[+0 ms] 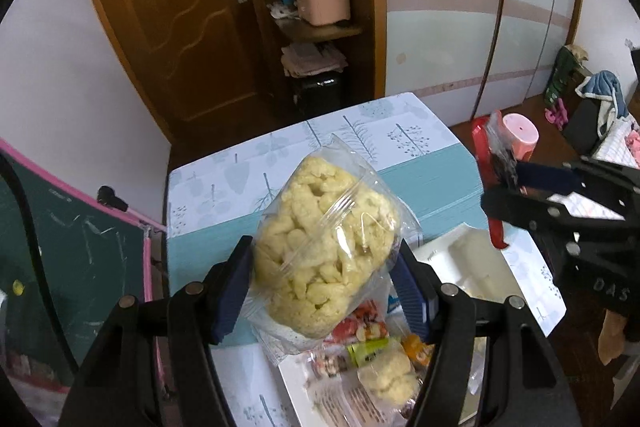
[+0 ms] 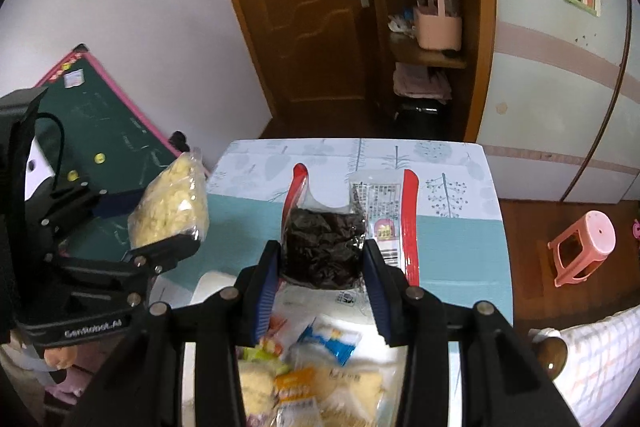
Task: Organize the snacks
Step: 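Carry both snacks into the white tray and open both tools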
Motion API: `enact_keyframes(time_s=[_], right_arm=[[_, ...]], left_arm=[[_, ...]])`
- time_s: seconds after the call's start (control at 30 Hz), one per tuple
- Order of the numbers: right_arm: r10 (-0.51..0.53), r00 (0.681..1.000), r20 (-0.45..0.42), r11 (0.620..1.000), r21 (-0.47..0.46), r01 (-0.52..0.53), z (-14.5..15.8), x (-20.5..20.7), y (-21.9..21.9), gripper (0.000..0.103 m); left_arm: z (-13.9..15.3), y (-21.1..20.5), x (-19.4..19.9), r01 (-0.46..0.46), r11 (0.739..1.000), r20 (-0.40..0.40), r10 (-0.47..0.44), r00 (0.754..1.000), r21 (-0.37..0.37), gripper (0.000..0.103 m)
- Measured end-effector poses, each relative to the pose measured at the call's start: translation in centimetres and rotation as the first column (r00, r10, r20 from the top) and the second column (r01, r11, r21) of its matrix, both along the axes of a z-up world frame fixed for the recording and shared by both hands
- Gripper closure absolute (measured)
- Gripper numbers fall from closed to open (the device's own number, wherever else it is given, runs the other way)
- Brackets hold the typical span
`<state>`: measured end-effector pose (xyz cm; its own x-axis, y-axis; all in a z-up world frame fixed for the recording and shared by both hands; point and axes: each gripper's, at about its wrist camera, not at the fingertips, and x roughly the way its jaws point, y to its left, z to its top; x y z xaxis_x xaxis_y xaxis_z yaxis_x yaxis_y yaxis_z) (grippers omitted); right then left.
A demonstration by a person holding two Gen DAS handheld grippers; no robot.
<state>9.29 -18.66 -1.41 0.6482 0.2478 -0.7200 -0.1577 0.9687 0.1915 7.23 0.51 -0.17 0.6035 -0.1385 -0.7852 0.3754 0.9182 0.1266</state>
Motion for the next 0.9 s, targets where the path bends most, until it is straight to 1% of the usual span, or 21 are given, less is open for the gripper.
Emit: enact_keyframes(time_s=[0.1,0.17,0.3,0.4,0.47,0.53,0.6,0.67,0.77,0.9], right_arm=[[0.007,1.000,0.018,1.000,0.025,-0.008,0.5,-2.7,0.0,0.062],[0.004,0.999,0.043,1.000,0.026,-0.005,0.7,-4.5,0.1,0.062],[0.003,0.998,0.069,0.998,0.070,-0.008,0.5,-7.0,0.1,0.061],[0.000,0.998,0.062,0.993,0.117,-0.007,-0.6,-8.3,0.0,0.061],[-0.005,0.999,0.048,0.992,0.127,-0.001,-1.8,-9.0,0.1,0.061],[-0.013,1.000,0.027,0.991,0.131,0.009,-2.9,-9.5,0.1,0.061],[-0.016,1.000,-0.008,0.990,0.141,0.017,-4.2,-9.4,-0.1,0.061],[-0.014,0.999,-0.044,0.989,0.145,0.020,-5.3,-9.2,-0.1,0.061],[-0.016,0.997,-0.075,0.990,0.136,0.027,-6.4,-9.1,0.0,0.061],[-0.028,0.995,-0.091,0.992,0.117,0.039,-7.3,-8.8,0.1,0.061]], left_arm=[[0.2,0.6,-1.6,-0.015,1.000,0.012,0.015,1.000,-0.018,0.038],[0.2,0.8,-3.1,-0.018,0.999,0.018,0.019,1.000,-0.031,0.038],[-0.9,0.7,-5.6,-0.019,0.999,0.039,0.021,0.999,-0.050,0.038],[-2.2,1.0,-7.1,-0.039,0.994,0.043,0.043,0.998,-0.098,0.038],[-3.4,1.6,-7.6,-0.058,0.989,0.031,0.063,0.998,-0.136,0.038],[-4.8,2.1,-8.1,-0.087,0.984,0.018,0.091,0.996,-0.155,0.038],[-6.4,2.4,-8.4,-0.115,0.982,0.002,0.117,0.993,-0.150,0.038],[-8.3,2.4,-8.4,-0.135,0.982,-0.027,0.132,0.991,-0.130,0.038],[-10.9,2.3,-7.8,-0.145,0.984,-0.092,0.135,0.987,-0.102,0.038],[-12.6,1.8,-7.2,-0.152,0.985,-0.125,0.141,0.982,-0.080,0.038]])
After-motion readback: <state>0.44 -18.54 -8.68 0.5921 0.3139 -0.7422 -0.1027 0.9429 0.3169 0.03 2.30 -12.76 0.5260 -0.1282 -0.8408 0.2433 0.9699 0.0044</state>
